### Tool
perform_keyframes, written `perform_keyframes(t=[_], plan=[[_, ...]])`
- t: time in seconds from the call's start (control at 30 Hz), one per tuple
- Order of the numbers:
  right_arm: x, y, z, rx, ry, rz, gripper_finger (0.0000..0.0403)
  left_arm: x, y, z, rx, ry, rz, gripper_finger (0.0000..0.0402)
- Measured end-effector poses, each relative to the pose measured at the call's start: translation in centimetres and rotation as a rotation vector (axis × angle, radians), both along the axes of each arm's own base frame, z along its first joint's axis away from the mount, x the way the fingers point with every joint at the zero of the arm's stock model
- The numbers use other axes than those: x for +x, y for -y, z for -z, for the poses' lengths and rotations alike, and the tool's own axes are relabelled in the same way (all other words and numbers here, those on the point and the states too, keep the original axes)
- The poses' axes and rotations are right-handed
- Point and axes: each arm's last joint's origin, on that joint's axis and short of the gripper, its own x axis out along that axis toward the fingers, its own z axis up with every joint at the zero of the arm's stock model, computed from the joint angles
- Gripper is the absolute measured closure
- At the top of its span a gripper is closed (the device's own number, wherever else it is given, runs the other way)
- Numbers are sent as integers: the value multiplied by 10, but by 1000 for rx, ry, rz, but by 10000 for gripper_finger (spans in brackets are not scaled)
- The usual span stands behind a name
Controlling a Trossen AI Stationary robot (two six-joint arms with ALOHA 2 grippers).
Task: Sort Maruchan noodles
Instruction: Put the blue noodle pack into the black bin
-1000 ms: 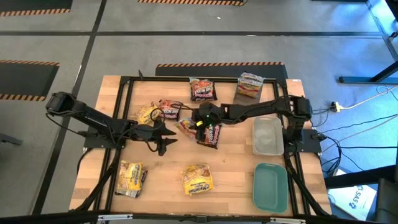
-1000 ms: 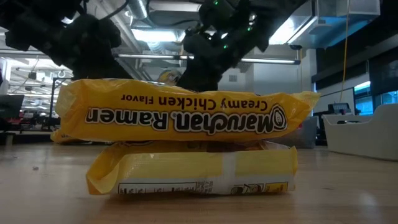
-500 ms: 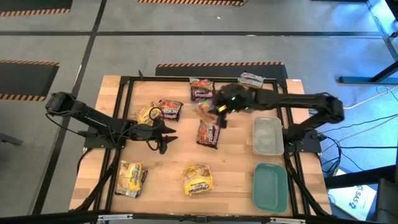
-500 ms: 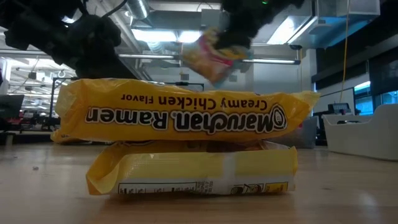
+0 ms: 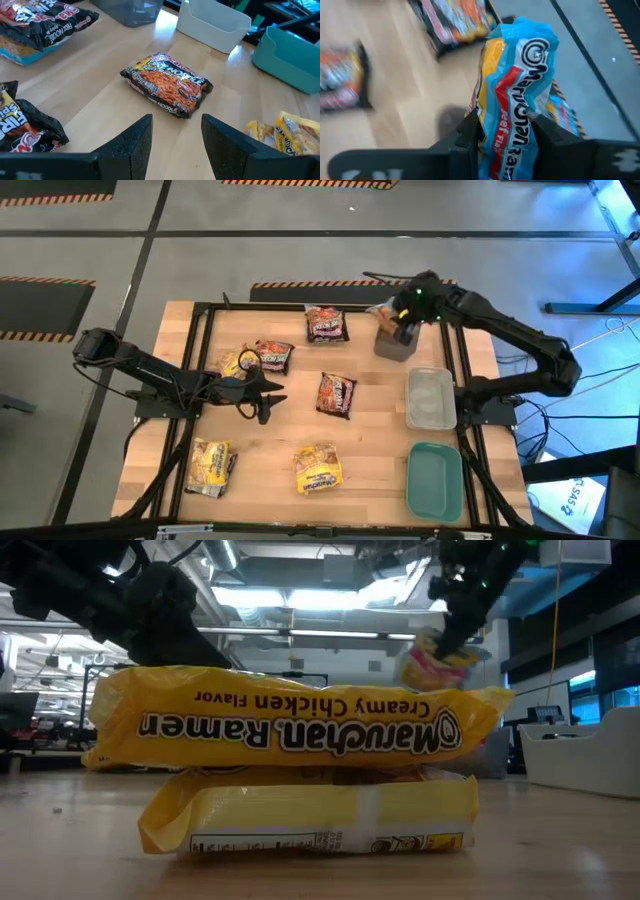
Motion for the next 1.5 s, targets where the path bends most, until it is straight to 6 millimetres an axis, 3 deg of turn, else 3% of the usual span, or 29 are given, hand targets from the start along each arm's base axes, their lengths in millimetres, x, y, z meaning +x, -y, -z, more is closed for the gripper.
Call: perform_keyframes(t=[0.17, 0.37, 0.53, 1.07, 1.33, 1.5], plan=[[-19, 17, 15, -48, -113, -49, 304, 0, 0, 0, -40, 12, -24, 237], [-25, 24, 24, -51, -118, -63, 305, 0, 0, 0, -48, 16, -33, 237], [-22, 26, 27, -44, -127, -65, 305, 0, -1, 0, -43, 18, -42, 237], [-5, 48, 77, 72, -397, -80, 304, 0, -1, 0, -25, 13, -36, 237], [5, 59, 101, 123, -443, -80, 274, 0, 0, 0, -26, 13, -34, 237], [5, 63, 104, 78, -490, -42, 241, 0, 0, 0, -26, 13, -34, 237]])
